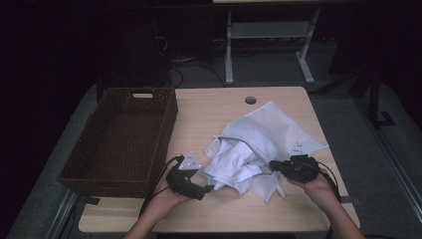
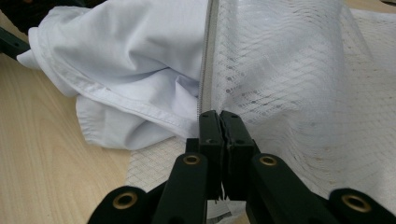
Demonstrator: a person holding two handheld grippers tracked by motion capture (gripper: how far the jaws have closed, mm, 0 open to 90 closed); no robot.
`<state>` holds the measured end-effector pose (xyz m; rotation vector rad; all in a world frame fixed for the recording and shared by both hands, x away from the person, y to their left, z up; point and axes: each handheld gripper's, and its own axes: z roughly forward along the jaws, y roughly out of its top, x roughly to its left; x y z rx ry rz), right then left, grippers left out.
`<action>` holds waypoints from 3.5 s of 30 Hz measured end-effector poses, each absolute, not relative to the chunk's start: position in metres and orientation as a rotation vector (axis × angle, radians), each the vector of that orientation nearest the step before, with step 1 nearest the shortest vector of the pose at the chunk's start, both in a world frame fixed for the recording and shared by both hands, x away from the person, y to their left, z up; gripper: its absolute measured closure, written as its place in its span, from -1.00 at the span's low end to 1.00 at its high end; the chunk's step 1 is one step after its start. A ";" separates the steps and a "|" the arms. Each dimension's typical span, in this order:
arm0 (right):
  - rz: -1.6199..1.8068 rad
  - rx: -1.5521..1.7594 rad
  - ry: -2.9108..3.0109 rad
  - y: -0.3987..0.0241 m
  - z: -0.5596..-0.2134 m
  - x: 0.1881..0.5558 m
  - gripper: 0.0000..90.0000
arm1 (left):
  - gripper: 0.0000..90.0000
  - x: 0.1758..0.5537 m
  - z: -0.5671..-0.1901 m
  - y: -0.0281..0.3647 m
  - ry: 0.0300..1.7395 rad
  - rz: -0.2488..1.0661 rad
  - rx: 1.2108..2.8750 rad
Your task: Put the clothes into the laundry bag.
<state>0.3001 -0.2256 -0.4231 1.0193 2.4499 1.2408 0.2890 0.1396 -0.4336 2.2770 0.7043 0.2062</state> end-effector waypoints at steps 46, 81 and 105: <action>1.183 1.002 2.375 -0.148 -0.400 0.378 0.90 | 0.82 0.319 -0.438 0.119 0.612 0.212 2.219; 1.405 0.872 2.373 -0.155 -0.370 0.332 0.99 | 0.85 0.357 -0.432 0.045 0.704 0.227 2.131; 1.456 0.906 2.347 -0.168 -0.369 0.331 0.99 | 0.33 0.356 -0.434 0.056 0.727 0.217 2.137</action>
